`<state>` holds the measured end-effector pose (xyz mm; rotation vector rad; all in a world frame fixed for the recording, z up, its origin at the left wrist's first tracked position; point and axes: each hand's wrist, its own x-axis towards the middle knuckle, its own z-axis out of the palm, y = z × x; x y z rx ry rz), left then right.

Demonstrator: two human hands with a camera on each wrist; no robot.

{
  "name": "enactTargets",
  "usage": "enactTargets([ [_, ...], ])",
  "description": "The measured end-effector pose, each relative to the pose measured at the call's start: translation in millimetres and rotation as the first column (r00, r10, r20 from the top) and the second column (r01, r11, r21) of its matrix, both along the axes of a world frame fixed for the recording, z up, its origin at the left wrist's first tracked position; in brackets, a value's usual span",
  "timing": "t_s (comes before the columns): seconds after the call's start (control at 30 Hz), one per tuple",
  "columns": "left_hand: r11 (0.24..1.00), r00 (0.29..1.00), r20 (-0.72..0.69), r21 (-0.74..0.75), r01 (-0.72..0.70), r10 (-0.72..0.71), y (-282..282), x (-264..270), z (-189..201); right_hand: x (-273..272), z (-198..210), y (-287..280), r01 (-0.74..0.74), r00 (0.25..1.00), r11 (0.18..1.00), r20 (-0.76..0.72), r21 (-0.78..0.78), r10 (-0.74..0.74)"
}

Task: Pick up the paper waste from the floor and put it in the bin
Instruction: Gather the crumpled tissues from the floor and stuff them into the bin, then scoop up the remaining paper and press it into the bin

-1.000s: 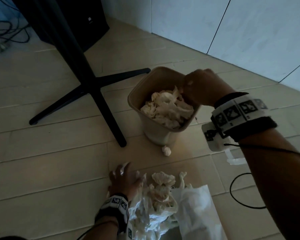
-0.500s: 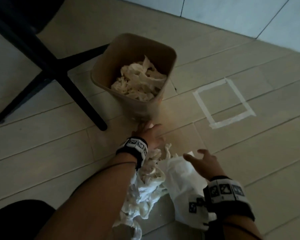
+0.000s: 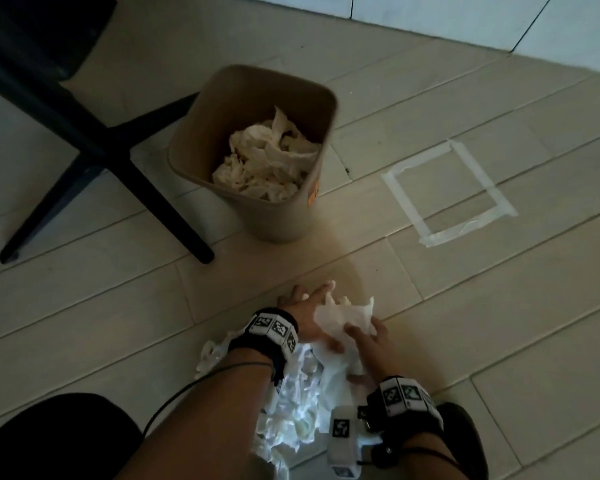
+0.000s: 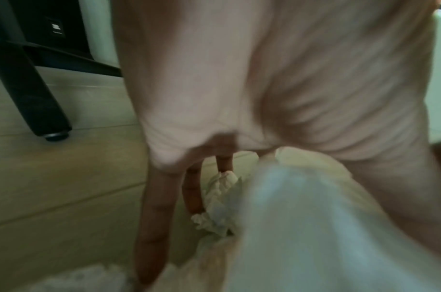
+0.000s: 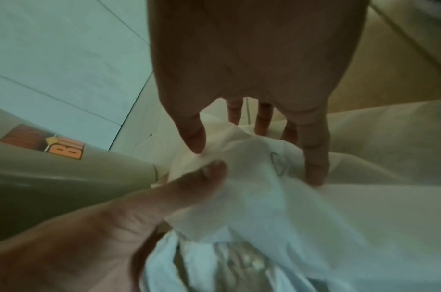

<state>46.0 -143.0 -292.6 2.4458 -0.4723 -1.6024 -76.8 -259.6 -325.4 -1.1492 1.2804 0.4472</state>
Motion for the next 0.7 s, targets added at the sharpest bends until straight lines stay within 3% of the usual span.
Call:
enactTargets([
  [0.2,0.992,0.998,0.058,-0.127,-0.001,0.009,-1.3,-22.7,-17.7,22.7,4.3,22.5,0.117,0.966,0.969,0.2,0.218,-0.162],
  [0.37,0.949,0.975,0.119,-0.277,-0.149,0.188,-0.1,-17.9,-8.4,32.4,25.4,16.4,0.036,0.953,0.977,0.287,0.211,-0.098],
  [0.53,0.855,0.906,0.274,-0.495,-0.156,0.324,-14.4,2.3,59.0,57.1,86.7,-13.5,0.002,0.851,0.986,0.517,0.169,-0.09],
  [0.7,0.708,0.839,0.351,-0.704,-0.056,0.415,-15.4,24.3,153.3,87.4,184.5,-43.8,-0.22,0.668,0.965,0.743,0.142,0.043],
])
